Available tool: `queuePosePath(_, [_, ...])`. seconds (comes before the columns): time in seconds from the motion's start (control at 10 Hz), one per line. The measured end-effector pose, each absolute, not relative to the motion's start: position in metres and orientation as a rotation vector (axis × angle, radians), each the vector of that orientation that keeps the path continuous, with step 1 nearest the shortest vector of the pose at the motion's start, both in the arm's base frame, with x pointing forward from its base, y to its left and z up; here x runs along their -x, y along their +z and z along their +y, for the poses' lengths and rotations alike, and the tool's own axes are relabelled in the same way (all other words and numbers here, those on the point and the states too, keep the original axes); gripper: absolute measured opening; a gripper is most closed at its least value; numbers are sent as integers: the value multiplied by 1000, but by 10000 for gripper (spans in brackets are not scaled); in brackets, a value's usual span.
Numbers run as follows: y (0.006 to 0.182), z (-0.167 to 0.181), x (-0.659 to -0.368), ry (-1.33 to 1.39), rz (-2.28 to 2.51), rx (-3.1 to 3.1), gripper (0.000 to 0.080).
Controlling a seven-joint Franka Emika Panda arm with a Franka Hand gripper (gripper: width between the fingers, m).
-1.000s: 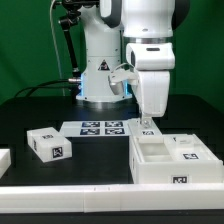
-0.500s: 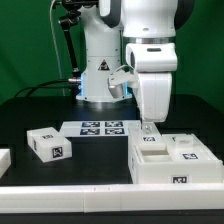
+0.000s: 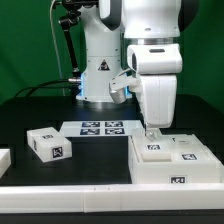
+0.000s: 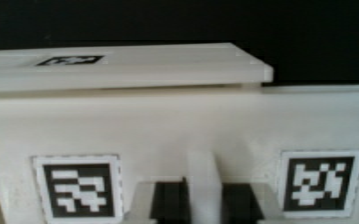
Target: Assemble cabinet
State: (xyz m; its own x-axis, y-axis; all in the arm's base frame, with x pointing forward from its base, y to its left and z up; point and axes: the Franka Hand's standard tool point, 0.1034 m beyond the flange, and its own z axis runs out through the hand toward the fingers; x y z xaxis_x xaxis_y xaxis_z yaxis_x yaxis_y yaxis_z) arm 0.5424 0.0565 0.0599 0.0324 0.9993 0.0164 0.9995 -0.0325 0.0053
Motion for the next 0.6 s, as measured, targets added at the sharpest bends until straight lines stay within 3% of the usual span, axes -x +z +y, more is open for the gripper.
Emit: queuePosePath(0.6, [60, 54, -577, -87, -2234, 2221, 70])
